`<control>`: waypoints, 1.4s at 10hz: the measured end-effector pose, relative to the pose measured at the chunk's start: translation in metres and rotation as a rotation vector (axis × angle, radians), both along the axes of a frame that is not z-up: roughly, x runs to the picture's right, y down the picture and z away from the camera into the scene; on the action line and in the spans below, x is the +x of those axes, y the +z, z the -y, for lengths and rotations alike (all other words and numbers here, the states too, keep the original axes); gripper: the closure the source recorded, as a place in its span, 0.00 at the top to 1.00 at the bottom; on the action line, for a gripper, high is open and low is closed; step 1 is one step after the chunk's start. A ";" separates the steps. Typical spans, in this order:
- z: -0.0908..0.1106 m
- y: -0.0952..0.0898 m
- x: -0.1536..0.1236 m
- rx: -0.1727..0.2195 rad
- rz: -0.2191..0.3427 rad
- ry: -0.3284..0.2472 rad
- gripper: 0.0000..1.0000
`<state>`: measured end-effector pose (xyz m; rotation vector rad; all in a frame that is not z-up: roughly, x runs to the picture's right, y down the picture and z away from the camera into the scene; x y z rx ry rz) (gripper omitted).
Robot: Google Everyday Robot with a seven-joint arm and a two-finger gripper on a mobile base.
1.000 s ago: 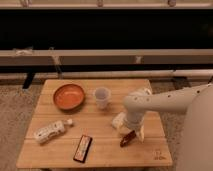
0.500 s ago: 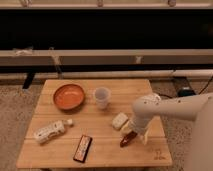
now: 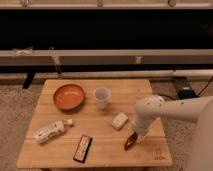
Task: Place the pepper in the ceramic bowl
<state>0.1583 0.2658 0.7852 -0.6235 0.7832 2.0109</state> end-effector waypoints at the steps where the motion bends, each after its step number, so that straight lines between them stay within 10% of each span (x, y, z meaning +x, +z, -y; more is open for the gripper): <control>1: -0.001 0.000 0.001 -0.010 -0.001 -0.004 0.16; 7: 0.028 -0.017 -0.019 0.013 0.036 -0.049 0.00; 14: 0.131 -0.021 -0.144 0.133 0.274 -0.220 0.00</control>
